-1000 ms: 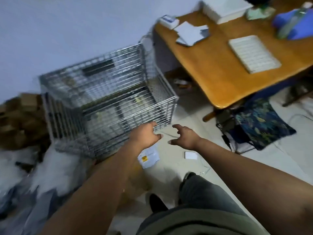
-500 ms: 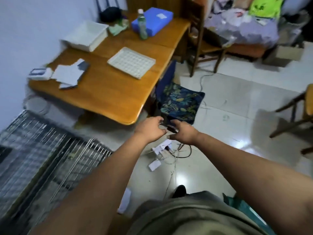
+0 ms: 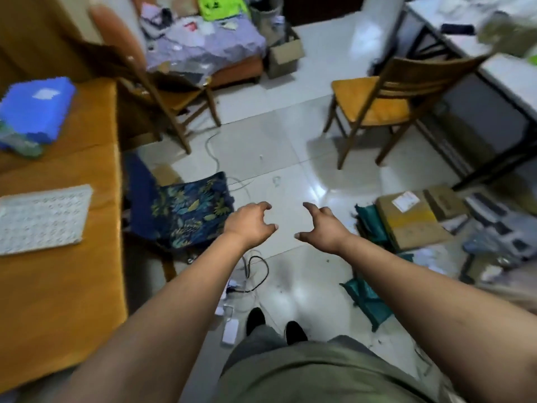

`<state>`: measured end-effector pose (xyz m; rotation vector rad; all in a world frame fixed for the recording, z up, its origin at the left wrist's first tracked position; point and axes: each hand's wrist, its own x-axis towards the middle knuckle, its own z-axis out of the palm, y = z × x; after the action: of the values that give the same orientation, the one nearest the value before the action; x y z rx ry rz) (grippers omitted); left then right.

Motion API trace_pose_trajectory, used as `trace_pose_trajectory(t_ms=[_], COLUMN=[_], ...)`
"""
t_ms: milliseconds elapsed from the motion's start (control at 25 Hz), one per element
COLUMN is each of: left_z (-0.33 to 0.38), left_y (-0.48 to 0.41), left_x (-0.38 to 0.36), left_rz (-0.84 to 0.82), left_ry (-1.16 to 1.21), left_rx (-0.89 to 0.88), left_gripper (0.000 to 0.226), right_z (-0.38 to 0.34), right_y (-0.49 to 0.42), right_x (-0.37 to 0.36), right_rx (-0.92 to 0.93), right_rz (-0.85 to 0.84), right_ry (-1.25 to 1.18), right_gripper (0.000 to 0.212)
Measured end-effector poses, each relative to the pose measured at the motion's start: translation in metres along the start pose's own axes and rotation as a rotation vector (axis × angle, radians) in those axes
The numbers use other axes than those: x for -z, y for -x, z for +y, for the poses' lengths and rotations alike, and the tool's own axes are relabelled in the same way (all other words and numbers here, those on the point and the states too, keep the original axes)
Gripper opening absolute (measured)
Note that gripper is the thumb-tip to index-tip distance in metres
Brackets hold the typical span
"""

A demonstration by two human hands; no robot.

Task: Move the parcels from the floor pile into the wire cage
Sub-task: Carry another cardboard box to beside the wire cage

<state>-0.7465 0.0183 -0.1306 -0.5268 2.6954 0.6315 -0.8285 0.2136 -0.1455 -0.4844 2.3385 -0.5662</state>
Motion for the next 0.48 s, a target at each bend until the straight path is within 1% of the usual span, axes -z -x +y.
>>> trace_pose_trajectory(t_ms=[320,480], left_z=[0.093,0.150], left_y=[-0.078,-0.103], left_x=[-0.006,-0.028], left_rz=[-0.151,-0.222], left_ry=[-0.146,-0.222], left_rx=[-0.370,-0.533], left_gripper=[0.064,0.063], right_z=[0.090,0.132], right_y=[0.040,0.058], right_x=[0.029,0.026], right_rx=[-0.369,-0.498], right_rz=[0.214,0.303], right_ry=[-0.232,-0.361], right_gripper=[0.089,0.087])
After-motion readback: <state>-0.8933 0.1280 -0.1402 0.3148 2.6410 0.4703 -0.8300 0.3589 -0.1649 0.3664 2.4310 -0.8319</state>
